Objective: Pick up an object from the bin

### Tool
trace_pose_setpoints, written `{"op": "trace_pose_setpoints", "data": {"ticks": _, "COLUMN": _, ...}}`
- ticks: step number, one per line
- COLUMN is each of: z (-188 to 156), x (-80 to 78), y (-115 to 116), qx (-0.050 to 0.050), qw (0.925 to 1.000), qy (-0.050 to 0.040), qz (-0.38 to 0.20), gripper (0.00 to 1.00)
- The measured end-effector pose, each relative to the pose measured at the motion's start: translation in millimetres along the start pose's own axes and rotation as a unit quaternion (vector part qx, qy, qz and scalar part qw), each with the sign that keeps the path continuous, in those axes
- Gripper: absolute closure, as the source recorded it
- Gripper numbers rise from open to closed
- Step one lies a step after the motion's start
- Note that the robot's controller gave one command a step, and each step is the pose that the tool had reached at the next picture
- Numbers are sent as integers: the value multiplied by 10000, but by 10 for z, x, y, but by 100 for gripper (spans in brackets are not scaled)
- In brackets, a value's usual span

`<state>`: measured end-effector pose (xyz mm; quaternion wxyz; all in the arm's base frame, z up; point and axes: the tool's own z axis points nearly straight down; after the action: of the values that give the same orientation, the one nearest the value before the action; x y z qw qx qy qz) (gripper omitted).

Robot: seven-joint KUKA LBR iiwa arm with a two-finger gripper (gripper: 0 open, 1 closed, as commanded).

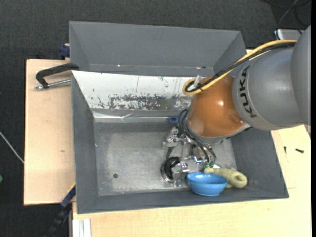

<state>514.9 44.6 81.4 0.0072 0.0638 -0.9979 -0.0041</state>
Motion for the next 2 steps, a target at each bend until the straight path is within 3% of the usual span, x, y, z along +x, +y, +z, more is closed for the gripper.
{"op": "trace_pose_setpoints", "data": {"ticks": 1, "z": -29, "x": 12, "y": 24, "qx": 15, "qw": 10000, "qy": 31, "qz": -53, "gripper": 100}}
{"op": "trace_pose_setpoints", "data": {"ticks": 2, "z": -1251, "x": -96, "y": -132, "qx": 48, "qw": 9999, "qy": -145, "qz": 36, "gripper": 100}}
